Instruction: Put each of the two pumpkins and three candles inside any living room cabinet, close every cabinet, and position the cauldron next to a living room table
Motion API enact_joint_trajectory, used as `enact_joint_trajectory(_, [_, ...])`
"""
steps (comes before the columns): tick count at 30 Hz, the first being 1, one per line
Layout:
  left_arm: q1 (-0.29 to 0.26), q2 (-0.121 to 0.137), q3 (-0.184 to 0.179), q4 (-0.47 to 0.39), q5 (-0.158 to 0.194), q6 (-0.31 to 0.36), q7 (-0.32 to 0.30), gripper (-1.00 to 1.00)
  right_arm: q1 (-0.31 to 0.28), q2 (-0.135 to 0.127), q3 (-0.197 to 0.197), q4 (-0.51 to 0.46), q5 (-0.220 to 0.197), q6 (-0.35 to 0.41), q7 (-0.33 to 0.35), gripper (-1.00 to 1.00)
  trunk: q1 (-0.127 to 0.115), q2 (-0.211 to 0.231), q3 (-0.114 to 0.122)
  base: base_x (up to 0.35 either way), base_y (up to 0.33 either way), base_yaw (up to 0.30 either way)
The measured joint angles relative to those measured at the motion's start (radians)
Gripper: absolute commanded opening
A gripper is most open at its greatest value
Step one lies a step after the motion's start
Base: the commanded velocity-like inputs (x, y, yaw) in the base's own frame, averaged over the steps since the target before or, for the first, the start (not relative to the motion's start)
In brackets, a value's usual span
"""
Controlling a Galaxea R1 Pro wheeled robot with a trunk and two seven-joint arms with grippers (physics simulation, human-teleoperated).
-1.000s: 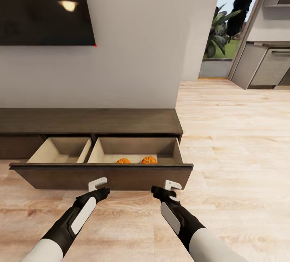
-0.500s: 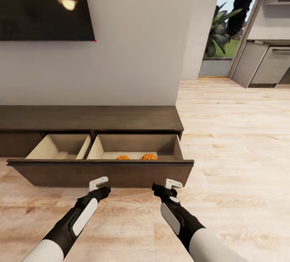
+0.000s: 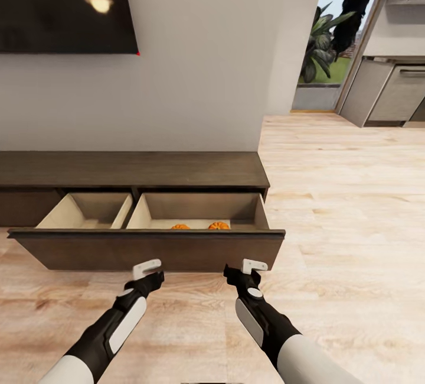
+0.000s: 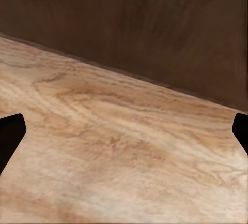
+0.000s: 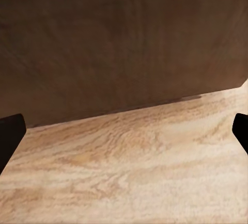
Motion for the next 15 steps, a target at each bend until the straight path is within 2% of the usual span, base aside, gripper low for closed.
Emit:
enact_joint_trajectory(3, [0.000, 0.001, -0.020, 0.000, -0.009, -0.036, 0.000, 1.00, 0.000, 0.000, 0.000, 0.000, 0.000, 0.000, 0.000, 1.00, 0.000, 0.000, 0.000, 0.000, 0.000, 0.000])
enact_joint_trajectory(10, [0.001, 0.001, -0.027, 0.000, -0.019, -0.087, 0.000, 1.00, 0.000, 0.000, -0.001, 0.000, 0.000, 0.000, 0.000, 1.00, 0.000, 0.000, 0.000, 0.003, 0.000, 0.000])
enact_joint_trajectory(13, [0.001, 0.000, -0.028, 0.000, -0.046, -0.091, 0.000, 1.00, 0.000, 0.000, -0.001, 0.000, 0.000, 0.000, 0.000, 1.00, 0.000, 0.000, 0.000, 0.121, 0.000, 0.000])
enact_joint_trajectory(15, [0.001, 0.000, -0.029, 0.000, -0.083, -0.092, 0.000, 1.00, 0.000, 0.000, 0.000, 0.000, 0.000, 0.000, 0.000, 1.00, 0.000, 0.000, 0.000, 0.242, 0.000, 0.000])
